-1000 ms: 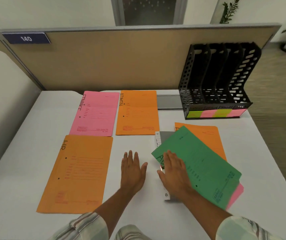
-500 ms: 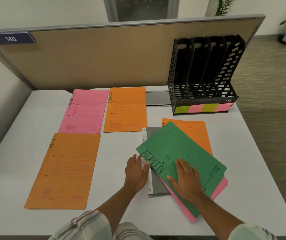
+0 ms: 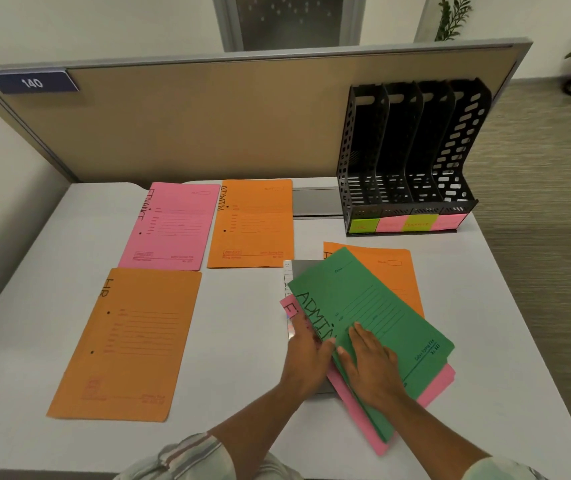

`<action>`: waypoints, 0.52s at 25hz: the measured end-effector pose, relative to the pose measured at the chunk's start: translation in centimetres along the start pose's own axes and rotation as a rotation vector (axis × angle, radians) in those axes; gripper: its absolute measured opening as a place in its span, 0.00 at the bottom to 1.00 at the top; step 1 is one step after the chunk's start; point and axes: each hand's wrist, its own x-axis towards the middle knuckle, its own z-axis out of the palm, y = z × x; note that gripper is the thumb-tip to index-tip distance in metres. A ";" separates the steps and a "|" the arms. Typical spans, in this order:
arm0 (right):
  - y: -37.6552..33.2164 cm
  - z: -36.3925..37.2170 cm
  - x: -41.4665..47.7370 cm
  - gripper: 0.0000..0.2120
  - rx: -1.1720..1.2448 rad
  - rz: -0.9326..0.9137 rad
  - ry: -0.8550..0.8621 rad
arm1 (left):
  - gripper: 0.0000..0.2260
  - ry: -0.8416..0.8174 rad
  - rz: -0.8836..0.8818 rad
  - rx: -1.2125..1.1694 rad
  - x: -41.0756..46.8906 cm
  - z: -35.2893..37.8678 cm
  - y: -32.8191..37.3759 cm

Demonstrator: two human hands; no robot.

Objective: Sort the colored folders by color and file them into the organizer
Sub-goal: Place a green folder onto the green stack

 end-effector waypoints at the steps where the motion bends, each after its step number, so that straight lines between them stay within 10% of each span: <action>1: 0.0 -0.1 0.0 0.37 0.007 0.001 0.002 | 0.23 -0.019 0.001 0.006 -0.4 0.7 -0.1; 13: -0.5 -2.6 1.5 0.29 0.114 0.117 0.172 | 0.19 0.089 -0.192 -0.481 0.2 -2.2 1.8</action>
